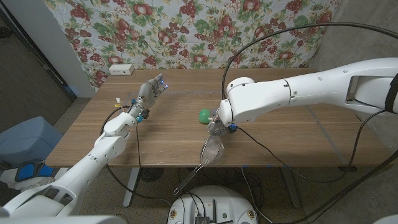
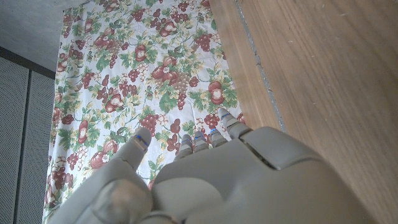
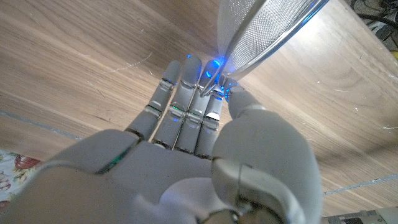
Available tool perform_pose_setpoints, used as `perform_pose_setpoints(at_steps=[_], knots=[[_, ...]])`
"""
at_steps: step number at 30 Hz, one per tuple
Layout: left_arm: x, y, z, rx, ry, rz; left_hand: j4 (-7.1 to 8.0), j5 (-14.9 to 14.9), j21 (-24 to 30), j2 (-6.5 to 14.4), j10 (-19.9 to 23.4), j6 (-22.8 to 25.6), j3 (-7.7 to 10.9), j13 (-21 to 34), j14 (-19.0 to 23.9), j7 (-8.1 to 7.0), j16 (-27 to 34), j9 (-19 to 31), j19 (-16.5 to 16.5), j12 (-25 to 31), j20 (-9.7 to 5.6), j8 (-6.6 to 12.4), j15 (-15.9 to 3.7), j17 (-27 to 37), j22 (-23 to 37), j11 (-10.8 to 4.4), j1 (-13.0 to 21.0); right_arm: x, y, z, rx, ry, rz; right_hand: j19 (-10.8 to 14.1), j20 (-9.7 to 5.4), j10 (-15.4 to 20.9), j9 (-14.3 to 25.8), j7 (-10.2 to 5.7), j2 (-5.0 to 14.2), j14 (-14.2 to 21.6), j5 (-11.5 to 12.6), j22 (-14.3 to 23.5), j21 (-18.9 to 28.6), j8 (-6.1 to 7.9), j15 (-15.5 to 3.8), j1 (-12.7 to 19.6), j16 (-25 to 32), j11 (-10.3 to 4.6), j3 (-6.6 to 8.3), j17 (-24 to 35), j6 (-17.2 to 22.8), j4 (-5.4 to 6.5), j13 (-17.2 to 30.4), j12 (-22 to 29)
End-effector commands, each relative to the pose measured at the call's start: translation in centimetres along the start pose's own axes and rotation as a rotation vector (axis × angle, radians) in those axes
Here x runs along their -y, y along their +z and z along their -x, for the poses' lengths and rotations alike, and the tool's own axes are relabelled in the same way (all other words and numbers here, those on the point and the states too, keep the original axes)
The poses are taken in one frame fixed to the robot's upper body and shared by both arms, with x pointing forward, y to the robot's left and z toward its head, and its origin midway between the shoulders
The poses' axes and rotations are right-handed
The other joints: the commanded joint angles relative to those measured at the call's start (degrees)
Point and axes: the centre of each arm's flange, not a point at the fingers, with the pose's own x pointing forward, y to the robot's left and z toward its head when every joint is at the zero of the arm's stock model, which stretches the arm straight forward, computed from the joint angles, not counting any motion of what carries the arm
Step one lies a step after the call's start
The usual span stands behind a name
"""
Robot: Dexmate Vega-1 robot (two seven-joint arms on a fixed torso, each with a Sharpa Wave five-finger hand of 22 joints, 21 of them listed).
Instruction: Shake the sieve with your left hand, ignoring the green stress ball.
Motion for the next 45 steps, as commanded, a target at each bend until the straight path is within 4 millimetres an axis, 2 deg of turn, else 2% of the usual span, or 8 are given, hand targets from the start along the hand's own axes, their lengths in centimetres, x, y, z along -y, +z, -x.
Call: perform_pose_setpoints(at_steps=[1, 11, 25, 34, 39, 40, 45], knots=[[0.1, 0.0, 0.0, -0.001, -0.003, 0.002, -0.32, -0.23, -0.08, 4.38, -0.21, -0.10, 0.08, 0.30, -0.08, 0.14, 0.18, 0.30, 0.47, 0.01, -2.62, 0.00, -3.04, 0.09, 0.25, -0.10, -0.09, -0.2, -0.5, 0.8, 0.029, -0.198, -0.043, -0.35, -1.08, -0.80, 0.67, -0.30, 0.83, -0.38, -0.97, 0.18, 0.62, 0.40, -5.70, 0.06, -0.54, -0.38, 0.11, 0.72, -0.52, 0.69, 0.78, 0.41], [-0.1, 0.0, 0.1, -0.001, -0.002, 0.000, -0.52, -0.27, -0.09, 4.09, -0.31, -0.13, -0.04, 0.30, -0.06, 0.04, 0.17, 0.30, 0.46, -0.02, -2.67, 0.00, -3.05, 0.08, 0.25, -0.11, -0.12, -0.3, -1.8, 0.9, -0.008, -0.310, -0.125, -0.92, -2.30, -3.53, 3.20, -1.07, 1.72, -0.62, -2.03, 0.24, 2.82, 1.80, -5.90, -0.69, -2.19, -1.96, 0.24, 3.17, -1.46, 2.07, 4.93, 1.84], [-0.2, 0.0, 0.0, -0.007, -0.016, -0.006, -1.72, -0.46, -0.13, 3.08, -0.42, -0.18, -0.50, 0.29, 0.02, -0.18, 0.11, 0.29, 0.44, -0.05, -2.60, 0.00, -3.21, -0.06, 0.20, -0.33, 0.14, 0.0, -3.7, 1.3, -0.023, -0.424, -0.238, -0.30, -3.16, -3.90, 5.53, -1.46, 1.75, 0.11, -1.65, 0.10, 4.89, 3.33, -6.01, -0.67, -2.35, -2.19, 0.38, 6.00, -2.05, 2.37, 7.55, 2.89], [-0.2, 0.5, -0.1, -0.020, -0.048, -0.044, -4.48, -0.95, -0.23, 0.98, -0.21, 0.20, -1.21, 0.28, 1.85, -0.47, 0.59, 0.28, 0.64, 0.07, -2.39, 0.17, -2.17, -0.05, 0.02, -0.55, 0.82, 0.4, -4.3, 1.8, -0.013, -0.495, -0.264, -0.66, -3.35, -4.11, 6.85, -1.49, 1.66, 0.20, -1.52, -0.07, 5.84, 4.19, -6.01, -0.64, -2.60, -2.15, 0.48, 7.48, -2.39, 2.47, 7.85, 2.73], [-0.1, 0.9, -0.3, -0.031, -0.073, -0.066, -7.65, -1.26, -0.22, -0.18, 1.86, 1.10, -1.27, 0.34, 4.65, -0.31, 1.00, 0.34, 1.26, 0.70, -1.70, 0.43, -0.89, 0.01, -0.06, 0.27, 2.03, 0.6, -4.5, 2.1, -0.007, -0.522, -0.272, -0.75, -3.46, -4.15, 7.38, -1.41, 1.62, 0.27, -1.49, -0.17, 6.28, 4.56, -6.01, -0.73, -2.70, -2.25, 0.47, 8.00, -2.47, 2.58, 8.22, 2.82], [-0.1, 1.0, -0.3, -0.032, -0.077, -0.071, -8.85, -1.32, -0.03, -0.49, 2.46, 1.32, -1.25, 0.38, 6.05, -0.17, 1.20, 0.36, 1.98, 0.81, -1.40, 0.46, -0.87, 0.07, -0.05, 0.53, 2.52, 0.6, -4.6, 2.1, -0.006, -0.526, -0.278, -0.76, -3.51, -4.09, 7.40, -1.42, 1.62, 0.30, -1.48, -0.19, 6.38, 4.59, -6.03, -0.73, -2.71, -2.27, 0.48, 8.09, -2.46, 2.59, 8.17, 2.78], [0.1, 1.3, -0.5, -0.052, -0.107, -0.098, -10.92, -1.31, 0.46, -1.06, 4.11, 2.04, -1.32, 0.45, 8.68, -0.08, 1.49, 0.42, 3.95, 1.12, -0.99, 0.57, -0.53, 0.14, 0.03, 0.74, 3.31, 0.8, -4.8, 2.3, -0.003, -0.547, -0.286, -0.91, -3.57, -4.10, 7.52, -1.49, 1.56, 0.29, -1.46, -0.27, 6.68, 4.66, -5.98, -0.82, -2.81, -2.26, 0.45, 8.39, -2.61, 2.67, 8.41, 2.83]])
